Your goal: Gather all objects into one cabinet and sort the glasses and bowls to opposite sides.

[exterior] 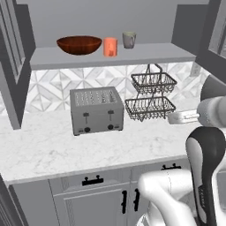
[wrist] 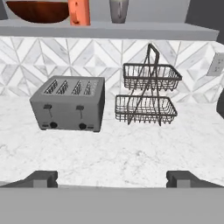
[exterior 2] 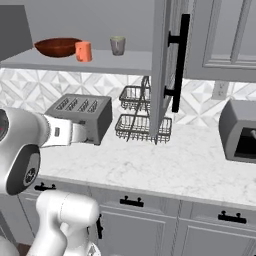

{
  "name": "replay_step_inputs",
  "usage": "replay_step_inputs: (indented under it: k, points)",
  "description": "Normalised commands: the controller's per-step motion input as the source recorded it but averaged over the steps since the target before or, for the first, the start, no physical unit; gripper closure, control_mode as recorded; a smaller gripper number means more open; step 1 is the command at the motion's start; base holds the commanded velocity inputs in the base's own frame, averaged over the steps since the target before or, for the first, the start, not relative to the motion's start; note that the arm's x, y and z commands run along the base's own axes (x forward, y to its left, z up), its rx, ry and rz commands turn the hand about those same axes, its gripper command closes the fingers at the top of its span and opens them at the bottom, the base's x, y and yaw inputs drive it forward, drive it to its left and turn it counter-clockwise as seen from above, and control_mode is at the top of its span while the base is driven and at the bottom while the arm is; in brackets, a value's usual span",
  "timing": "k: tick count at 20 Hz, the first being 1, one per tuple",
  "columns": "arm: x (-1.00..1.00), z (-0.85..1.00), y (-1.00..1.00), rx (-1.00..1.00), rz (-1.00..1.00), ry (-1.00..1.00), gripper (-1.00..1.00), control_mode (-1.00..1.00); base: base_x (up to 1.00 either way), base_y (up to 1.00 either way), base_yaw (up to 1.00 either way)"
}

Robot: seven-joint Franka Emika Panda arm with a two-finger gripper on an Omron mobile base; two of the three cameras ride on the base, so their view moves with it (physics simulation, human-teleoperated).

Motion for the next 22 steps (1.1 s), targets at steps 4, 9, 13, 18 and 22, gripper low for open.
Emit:
replay_step_inputs:
  k: [4, 9, 13, 18, 22]
  points:
    - [0.0, 0.0, 0.0, 0.0, 0.0, 0.0, -1.0, 1.0, -0.06, 0.0, 0.0]
    - [0.0, 0.0, 0.0, 0.0, 0.0, 0.0, -1.0, 1.0, -0.14, -0.21, -0.02]
    - [0.0, 0.0, 0.0, 0.0, 0.0, 0.0, -1.0, 1.0, -0.47, -0.54, -0.13]
    - [0.0, 0.0, 0.0, 0.0, 0.0, 0.0, -1.0, 1.0, -0.69, -0.65, -0.15]
    - [0.0, 0.0, 0.0, 0.0, 0.0, 0.0, -1.0, 1.0, -0.75, -0.67, -0.12]
